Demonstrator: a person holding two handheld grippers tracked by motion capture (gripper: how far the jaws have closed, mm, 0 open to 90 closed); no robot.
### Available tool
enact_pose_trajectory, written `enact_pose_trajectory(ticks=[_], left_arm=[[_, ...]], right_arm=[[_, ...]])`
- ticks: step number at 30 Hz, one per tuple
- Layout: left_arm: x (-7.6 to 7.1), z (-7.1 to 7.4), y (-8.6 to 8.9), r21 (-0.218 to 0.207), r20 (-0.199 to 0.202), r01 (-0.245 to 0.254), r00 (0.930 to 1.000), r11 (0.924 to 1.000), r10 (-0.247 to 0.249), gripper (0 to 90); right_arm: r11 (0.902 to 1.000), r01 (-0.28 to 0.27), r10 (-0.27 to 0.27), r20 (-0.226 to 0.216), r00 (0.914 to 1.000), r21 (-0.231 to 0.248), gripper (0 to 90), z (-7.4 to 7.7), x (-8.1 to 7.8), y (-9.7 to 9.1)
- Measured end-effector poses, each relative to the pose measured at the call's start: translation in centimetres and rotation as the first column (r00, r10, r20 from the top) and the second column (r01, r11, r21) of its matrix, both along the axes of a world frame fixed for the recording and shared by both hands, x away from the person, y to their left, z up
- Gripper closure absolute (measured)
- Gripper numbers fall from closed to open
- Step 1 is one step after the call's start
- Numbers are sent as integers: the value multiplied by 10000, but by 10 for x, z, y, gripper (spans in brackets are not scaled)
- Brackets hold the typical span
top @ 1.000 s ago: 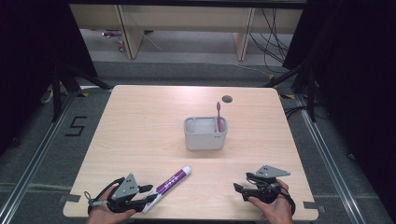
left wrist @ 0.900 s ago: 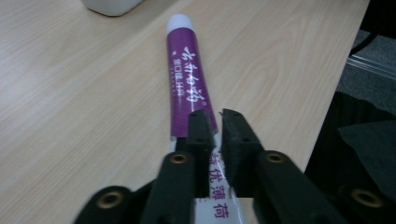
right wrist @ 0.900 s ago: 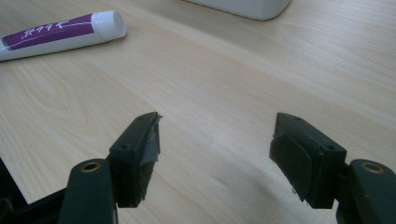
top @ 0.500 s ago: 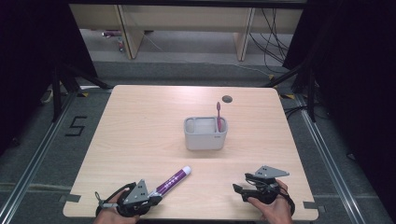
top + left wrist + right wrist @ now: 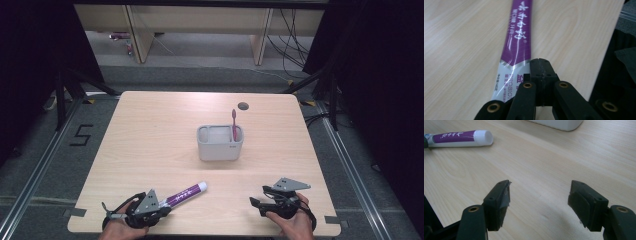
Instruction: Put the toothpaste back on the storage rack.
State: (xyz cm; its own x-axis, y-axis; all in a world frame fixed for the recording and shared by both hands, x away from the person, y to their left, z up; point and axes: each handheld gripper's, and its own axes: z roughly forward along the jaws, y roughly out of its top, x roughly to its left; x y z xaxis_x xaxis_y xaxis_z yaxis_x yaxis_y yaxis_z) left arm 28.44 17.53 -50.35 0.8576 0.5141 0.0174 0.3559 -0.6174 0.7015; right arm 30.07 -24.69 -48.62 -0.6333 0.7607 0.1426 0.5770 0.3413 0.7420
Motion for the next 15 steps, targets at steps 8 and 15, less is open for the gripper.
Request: enact_pose_trajectory(ticks=[8, 15], left_arm=[[14, -3, 4, 453, 193, -380, 9991, 9983, 371, 899], [28, -4, 2, 607, 361, -544, 9980, 9967, 522, 898]], right_arm=[[10000, -28, 28, -2, 10000, -26, 339, -1, 1, -2], [9999, -60, 60, -3, 10000, -97, 340, 0, 0, -2]])
